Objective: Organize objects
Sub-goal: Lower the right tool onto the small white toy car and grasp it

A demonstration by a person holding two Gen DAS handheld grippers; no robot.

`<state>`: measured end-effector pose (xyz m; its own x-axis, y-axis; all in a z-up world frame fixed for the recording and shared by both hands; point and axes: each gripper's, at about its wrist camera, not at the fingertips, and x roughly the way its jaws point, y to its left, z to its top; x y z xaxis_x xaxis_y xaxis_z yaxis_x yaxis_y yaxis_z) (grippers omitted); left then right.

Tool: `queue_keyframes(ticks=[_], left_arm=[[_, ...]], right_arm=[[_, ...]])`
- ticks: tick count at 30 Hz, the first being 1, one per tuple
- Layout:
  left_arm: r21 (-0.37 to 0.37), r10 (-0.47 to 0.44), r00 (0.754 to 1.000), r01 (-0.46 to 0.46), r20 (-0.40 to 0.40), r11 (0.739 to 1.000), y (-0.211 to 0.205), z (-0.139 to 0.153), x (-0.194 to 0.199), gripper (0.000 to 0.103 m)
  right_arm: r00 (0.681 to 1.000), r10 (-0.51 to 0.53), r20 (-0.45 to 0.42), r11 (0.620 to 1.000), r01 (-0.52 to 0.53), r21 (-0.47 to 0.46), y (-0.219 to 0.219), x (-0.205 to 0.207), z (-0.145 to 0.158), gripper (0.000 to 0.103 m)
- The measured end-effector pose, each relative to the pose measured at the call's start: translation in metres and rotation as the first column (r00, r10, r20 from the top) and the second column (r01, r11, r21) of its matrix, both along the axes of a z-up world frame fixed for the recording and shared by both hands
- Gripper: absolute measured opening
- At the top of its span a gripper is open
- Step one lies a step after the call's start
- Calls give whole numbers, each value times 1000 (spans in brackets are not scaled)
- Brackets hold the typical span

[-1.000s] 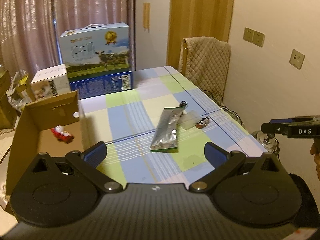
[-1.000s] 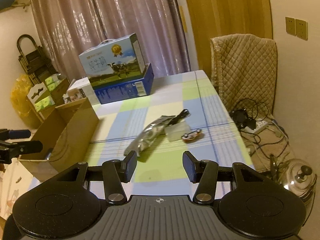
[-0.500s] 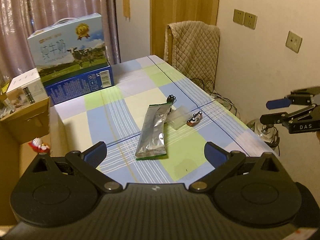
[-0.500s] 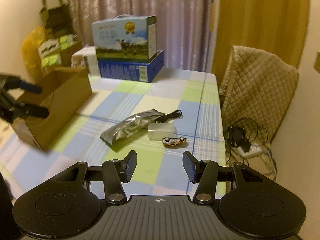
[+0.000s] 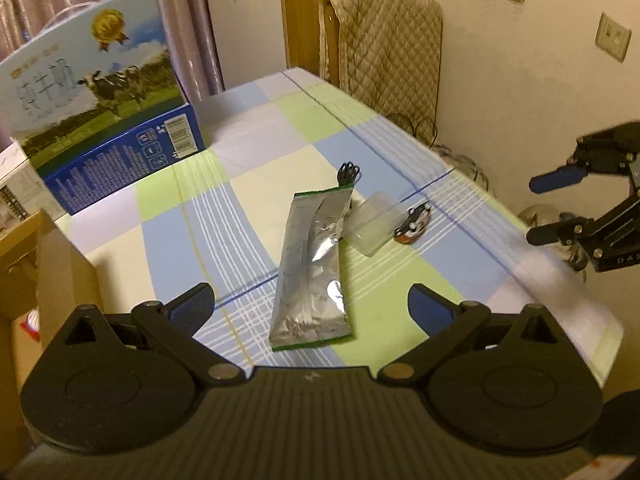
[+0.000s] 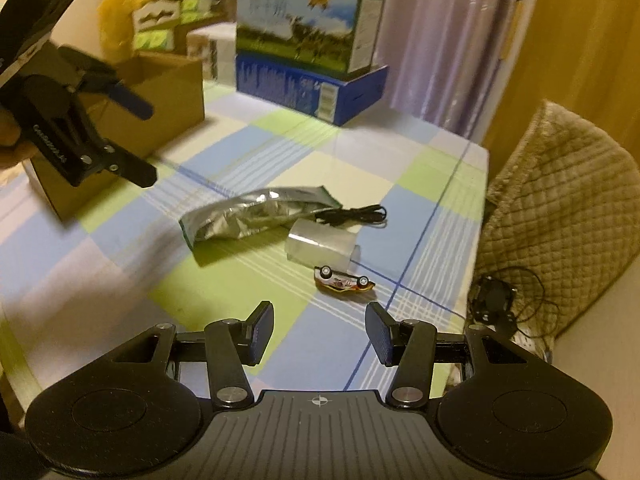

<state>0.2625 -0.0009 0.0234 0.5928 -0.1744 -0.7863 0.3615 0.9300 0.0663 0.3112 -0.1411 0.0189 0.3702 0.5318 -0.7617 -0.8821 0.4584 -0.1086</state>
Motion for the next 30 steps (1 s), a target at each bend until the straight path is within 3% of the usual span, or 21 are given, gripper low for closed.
queue_keyframes(ticks=[11, 20, 26, 30], left_arm=[[65, -49, 998, 52, -49, 997, -16, -44, 52, 96], [103, -115, 989, 124, -93, 987, -24, -68, 81, 90], [108, -146, 978, 163, -152, 981, -30, -85, 98, 85], [106, -143, 975, 162, -173, 981, -32, -94, 108, 73]], right_arm=[[976, 213, 42, 970, -206, -126, 42, 48, -49, 48], [886, 445, 129, 861, -384, -334, 72, 60, -91, 48], [841, 523, 140, 805, -433, -405, 81, 62, -106, 47], [826, 547, 138, 782, -445, -436, 87, 62, -113, 33]])
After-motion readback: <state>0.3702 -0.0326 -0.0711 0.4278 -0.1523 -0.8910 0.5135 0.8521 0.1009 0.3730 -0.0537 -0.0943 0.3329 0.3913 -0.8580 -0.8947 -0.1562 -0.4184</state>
